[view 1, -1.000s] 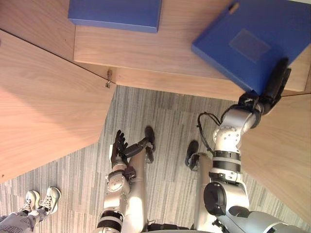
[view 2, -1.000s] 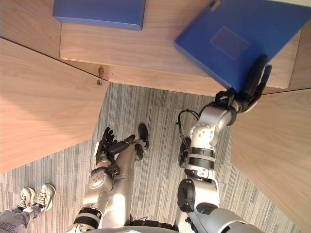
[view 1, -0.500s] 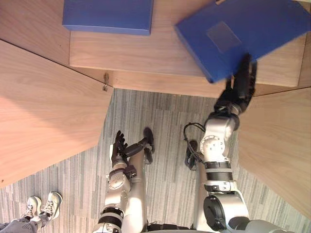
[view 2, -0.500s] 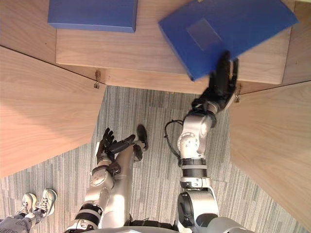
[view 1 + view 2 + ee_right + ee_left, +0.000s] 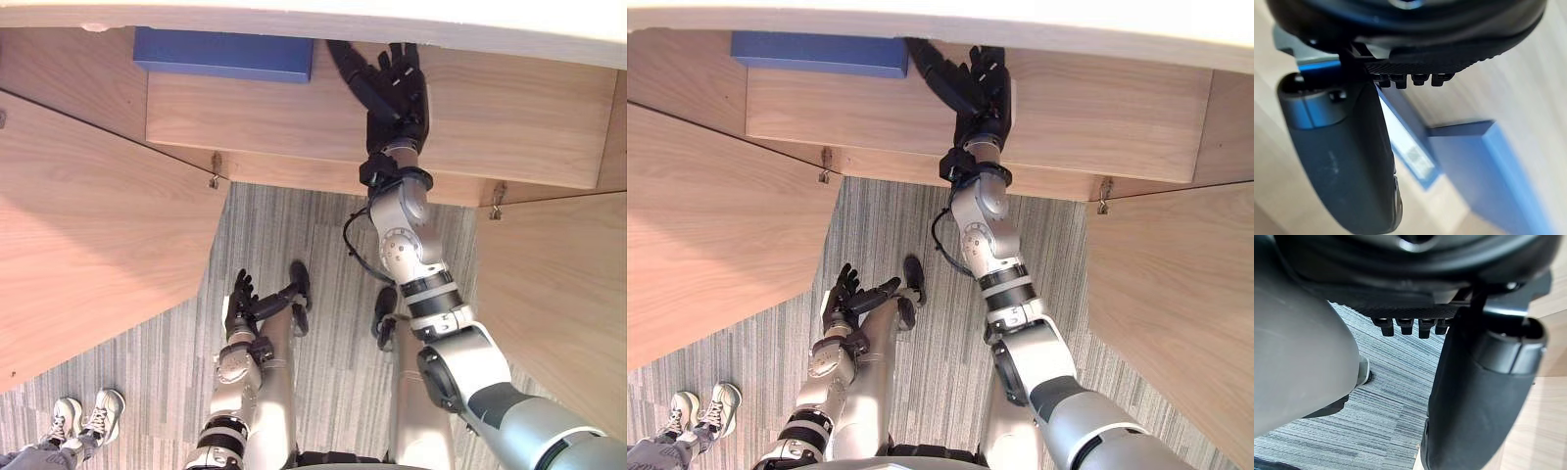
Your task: Walk over to the cabinet, pick up the folder, carry it to the office cabinet, place the folder inside the office cabinet, then close the office cabinet door
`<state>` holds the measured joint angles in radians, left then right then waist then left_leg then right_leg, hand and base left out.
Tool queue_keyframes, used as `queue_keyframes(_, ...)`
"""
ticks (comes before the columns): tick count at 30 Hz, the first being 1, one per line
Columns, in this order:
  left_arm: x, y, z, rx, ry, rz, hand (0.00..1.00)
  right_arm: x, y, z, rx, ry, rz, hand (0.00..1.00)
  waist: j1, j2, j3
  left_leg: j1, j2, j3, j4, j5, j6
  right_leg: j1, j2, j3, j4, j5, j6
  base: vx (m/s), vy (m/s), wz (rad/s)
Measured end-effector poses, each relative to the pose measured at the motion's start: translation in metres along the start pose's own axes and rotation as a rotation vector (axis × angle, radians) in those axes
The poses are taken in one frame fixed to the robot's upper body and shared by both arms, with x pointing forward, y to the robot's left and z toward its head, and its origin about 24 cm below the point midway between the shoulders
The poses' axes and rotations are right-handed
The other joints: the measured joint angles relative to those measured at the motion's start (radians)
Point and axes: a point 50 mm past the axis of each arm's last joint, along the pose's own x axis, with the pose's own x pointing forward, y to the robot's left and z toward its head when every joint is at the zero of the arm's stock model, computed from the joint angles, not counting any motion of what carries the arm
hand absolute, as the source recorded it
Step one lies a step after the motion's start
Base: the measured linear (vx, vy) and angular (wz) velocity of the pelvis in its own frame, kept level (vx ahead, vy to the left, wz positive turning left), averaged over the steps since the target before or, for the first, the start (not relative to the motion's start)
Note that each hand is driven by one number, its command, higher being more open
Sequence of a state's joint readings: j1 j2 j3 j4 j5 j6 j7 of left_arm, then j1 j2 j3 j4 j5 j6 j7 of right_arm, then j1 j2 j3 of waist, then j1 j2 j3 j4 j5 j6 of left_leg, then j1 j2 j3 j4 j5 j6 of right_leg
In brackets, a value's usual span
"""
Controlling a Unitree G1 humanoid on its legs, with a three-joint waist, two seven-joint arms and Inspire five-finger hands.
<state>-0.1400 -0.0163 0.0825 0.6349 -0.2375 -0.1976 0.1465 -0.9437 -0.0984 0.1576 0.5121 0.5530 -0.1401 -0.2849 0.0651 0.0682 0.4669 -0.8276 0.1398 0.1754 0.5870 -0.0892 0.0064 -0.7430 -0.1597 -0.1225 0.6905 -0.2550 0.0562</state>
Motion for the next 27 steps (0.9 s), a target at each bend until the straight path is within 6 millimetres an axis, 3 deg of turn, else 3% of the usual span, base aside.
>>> queue_keyframes(5, 0.0, 0.004, -0.003, 0.02, 0.003, -0.018, 1.0, 0.009, -0.021, -0.005, -0.446, 0.061, 0.107, 0.0, -0.008, 0.0, 0.0, 0.0, -0.004, -0.003, -0.014, 0.009, 0.0, 0.0, -0.002, -0.005, -0.006, 0.002, 0.001, 0.01, -0.033, 0.03)
queue_keyframes(11, 0.001, 0.008, -0.006, 0.05, 0.016, -0.032, 1.0, 0.017, -0.038, 0.002, -0.73, 0.084, 0.159, 0.0, -0.013, 0.001, -0.001, 0.0, -0.01, -0.004, -0.029, 0.021, -0.001, -0.001, -0.005, -0.012, -0.009, 0.004, 0.001, 0.01, -0.029, 0.04)
queue_keyframes(18, 0.006, 0.01, -0.004, 0.052, 0.032, -0.04, 1.0, 0.02, -0.043, 0.003, -0.747, 0.113, 0.172, 0.0, -0.01, 0.001, -0.002, -0.009, -0.015, -0.003, -0.036, 0.027, -0.001, -0.016, -0.009, -0.011, -0.003, 0.003, 0.0, 0.0, -0.01, 0.01)
queue_keyframes(27, 0.008, 0.009, -0.002, 0.03, 0.033, -0.039, 1.0, 0.033, -0.032, 0.012, -0.619, 0.1, 0.089, 0.0, -0.01, 0.002, -0.005, -0.037, -0.024, 0.0, -0.047, 0.049, 0.0, -0.061, -0.018, -0.006, 0.022, 0.004, -0.002, 0.0, -0.03, 0.01)
